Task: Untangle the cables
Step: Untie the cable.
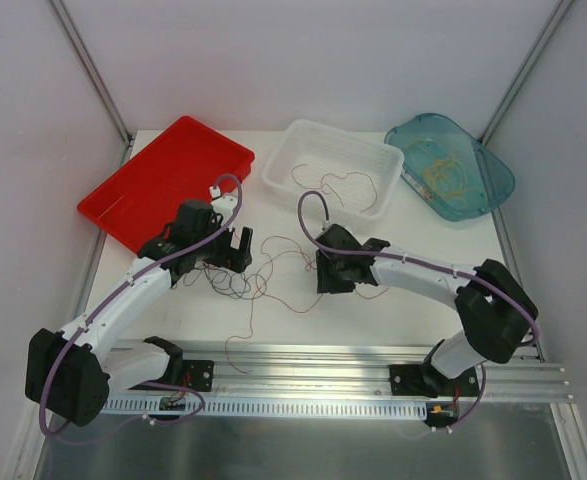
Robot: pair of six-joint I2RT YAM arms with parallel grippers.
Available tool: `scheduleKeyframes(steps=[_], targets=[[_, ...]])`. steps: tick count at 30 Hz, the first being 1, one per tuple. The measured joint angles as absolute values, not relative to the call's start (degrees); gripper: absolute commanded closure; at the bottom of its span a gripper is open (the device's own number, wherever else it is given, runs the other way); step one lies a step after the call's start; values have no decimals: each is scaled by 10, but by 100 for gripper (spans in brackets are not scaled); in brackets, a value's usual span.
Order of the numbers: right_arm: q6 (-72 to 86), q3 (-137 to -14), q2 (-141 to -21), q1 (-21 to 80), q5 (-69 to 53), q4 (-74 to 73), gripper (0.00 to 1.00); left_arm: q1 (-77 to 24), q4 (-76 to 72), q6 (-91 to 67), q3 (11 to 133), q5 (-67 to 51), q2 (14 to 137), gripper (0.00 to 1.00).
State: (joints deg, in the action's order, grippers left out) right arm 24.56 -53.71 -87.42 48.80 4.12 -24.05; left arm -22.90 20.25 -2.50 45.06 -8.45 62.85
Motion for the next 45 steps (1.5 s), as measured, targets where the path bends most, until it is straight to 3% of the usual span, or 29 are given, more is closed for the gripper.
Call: scheduleKeyframes(steps=[1,2,5,12,20,27,39,45], targets=[[252,-536,-881,488,40,-238,67,-229,203,-25,451,-84,629,5],[256,-536,-887,489,39,-236,80,-229,203,-25,451,-84,629,5],[258,-536,-888,489,47,-234,99,-229,203,-25,451,-84,629,5],[204,-571,-840,485,132,-327,99,-229,203,-25,451,-85,629,5],[64,-781,-717,479,265,-471,99,-229,203,-25,451,-85,629,4],[-29,-923,-627,479,279,-505,99,-229,203,-25,451,-88,634,4],[-53,-871,-616,478,262,-504,99,-298,141,-133,411,-149,621,4],[-53,-868,-606,474,261,-509,99,-339,75,-214,403,-141,681,5]])
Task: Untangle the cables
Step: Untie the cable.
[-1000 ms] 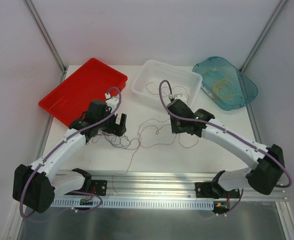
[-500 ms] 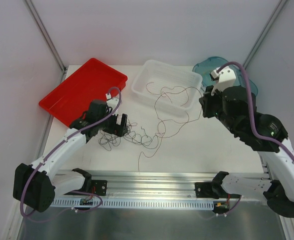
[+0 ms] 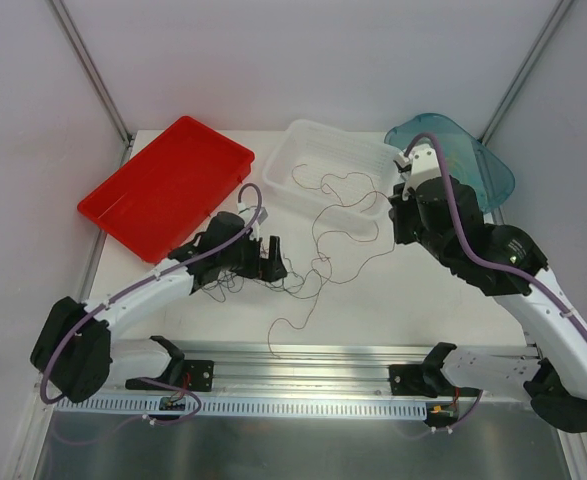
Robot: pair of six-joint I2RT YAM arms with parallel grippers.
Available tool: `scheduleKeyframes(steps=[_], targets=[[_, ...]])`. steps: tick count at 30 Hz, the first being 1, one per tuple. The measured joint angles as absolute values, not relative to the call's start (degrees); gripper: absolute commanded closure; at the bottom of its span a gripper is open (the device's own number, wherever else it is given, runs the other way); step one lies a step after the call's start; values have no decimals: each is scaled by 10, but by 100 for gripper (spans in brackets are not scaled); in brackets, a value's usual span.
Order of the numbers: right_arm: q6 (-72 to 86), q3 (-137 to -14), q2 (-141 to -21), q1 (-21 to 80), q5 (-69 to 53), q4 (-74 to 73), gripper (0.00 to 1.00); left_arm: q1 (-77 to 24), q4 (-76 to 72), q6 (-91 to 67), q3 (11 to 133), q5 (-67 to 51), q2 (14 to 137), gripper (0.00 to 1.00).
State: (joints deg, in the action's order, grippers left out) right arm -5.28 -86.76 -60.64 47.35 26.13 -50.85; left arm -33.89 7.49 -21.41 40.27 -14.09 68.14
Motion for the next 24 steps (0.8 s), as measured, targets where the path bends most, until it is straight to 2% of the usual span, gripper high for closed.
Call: scheduleKeyframes(steps=[8,14,19,24], targets=[[-51,-851,-574,473,250,-508,99,-369,29,-287,421,-96,814,9],[-50,-841,-574,473,235,-508,99,-435,3,-275,443,-84,847,13],[-45,-834,-573,473,227,-508,99,-472,-19,-248,463,-83,874,24],[-41,-831,-569,473,216,-508,99,-484,-25,-234,481,-72,921,30]])
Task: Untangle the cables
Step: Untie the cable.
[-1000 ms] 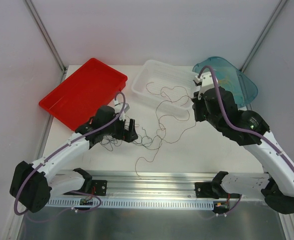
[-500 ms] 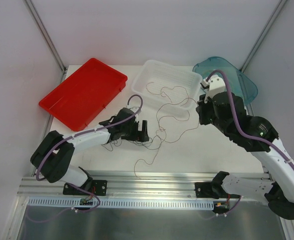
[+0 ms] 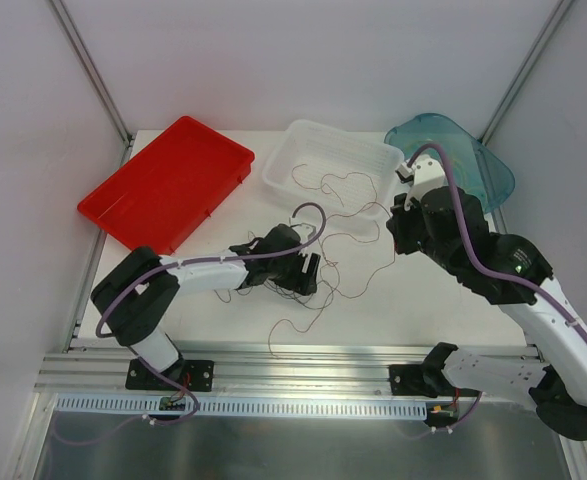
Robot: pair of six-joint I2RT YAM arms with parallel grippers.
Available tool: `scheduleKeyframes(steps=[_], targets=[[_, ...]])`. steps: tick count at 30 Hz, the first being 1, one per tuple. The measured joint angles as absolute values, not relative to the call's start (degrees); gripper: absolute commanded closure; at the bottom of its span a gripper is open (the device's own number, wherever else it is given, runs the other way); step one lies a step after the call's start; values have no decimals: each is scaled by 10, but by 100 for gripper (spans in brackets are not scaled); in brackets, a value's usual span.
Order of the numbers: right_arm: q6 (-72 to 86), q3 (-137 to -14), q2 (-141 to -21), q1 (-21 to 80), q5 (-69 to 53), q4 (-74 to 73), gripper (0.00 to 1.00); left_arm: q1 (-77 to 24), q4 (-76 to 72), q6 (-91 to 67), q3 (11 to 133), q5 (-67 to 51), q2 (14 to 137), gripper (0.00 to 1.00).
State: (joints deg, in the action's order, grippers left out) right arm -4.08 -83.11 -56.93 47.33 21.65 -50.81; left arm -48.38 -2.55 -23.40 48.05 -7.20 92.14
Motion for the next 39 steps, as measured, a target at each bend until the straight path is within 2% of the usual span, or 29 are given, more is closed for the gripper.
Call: scheduleKeyframes(steps=[7,11,12,13,14,21,31,39], targets=[[-35,-827,-566,473,211,-508,99,-504,-28,-234,510,-47,971,42],[-33,-826,-565,473,207,-508,99,-512,-36,-248,517,-30,983,64],[-32,-826,-564,473,207,-508,99,-514,-37,-252,517,-23,983,78],[-32,-826,-563,473,208,-508,99,-514,-37,-259,517,-15,983,86],[-32,-826,-560,473,211,-509,99,-513,-37,-265,516,-5,983,100],[-41,-840,-537,463,277,-554,99,-466,-27,-286,485,24,955,100],[-88,-912,-502,439,422,-608,99,-227,61,-263,425,67,817,100],[-123,-936,-498,425,523,-615,99,-111,102,-264,393,62,796,100]])
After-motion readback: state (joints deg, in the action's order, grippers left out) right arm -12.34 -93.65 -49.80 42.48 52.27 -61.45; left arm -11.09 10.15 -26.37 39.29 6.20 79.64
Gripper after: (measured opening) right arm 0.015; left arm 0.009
